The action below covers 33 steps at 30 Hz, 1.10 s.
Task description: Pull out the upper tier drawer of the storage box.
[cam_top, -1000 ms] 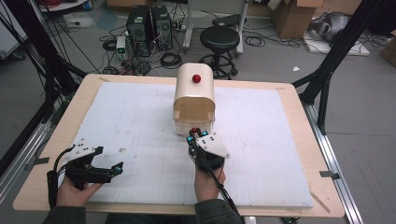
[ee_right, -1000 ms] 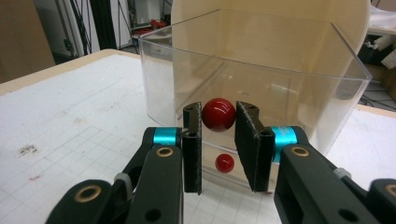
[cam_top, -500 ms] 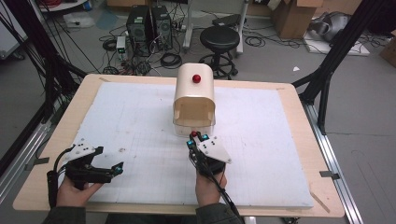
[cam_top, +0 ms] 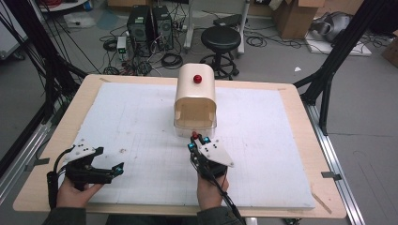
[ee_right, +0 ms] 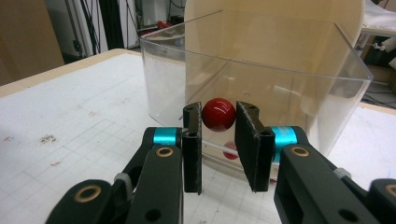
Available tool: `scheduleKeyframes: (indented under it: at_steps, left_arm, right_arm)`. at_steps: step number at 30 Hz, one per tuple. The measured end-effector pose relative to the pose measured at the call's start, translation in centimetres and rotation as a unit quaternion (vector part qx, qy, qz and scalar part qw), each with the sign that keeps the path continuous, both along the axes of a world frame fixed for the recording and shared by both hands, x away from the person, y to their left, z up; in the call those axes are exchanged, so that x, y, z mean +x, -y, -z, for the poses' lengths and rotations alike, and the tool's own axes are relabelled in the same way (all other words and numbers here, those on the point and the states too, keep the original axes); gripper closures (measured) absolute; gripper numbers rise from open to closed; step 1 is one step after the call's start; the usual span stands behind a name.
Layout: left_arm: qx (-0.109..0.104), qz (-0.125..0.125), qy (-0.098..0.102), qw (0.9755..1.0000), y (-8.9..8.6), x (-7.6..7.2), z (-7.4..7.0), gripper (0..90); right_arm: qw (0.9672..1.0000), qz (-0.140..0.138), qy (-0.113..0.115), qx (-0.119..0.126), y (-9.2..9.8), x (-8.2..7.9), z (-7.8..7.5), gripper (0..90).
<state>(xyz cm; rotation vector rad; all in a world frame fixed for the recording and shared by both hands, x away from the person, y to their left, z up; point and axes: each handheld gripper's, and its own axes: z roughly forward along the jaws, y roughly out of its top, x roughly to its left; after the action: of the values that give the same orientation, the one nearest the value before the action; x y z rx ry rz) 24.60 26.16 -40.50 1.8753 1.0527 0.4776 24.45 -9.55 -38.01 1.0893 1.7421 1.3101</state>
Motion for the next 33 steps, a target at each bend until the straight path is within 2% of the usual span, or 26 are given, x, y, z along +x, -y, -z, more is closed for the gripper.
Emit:
scheduleKeyframes:
  at_steps: [19, 23, 33]
  left_arm:
    - [0.001, 0.001, 0.0, 1.0, 0.0, -0.02, -0.02, 1.7]
    - [0.0, 0.0, 0.0, 1.0, 0.01, 0.0, 0.01, 1.7]
    - [0.002, 0.002, 0.0, 1.0, 0.03, 0.03, 0.04, 1.7]
  right_arm:
    - [1.0, -0.002, 0.002, 0.003, 0.15, -0.33, 0.23, 72.1]
    - [0.9999, -0.007, 0.001, 0.013, 0.36, -0.34, 0.35, 69.3]
    - [0.9997, -0.013, 0.005, 0.019, 0.77, -0.64, 0.45, 61.8]
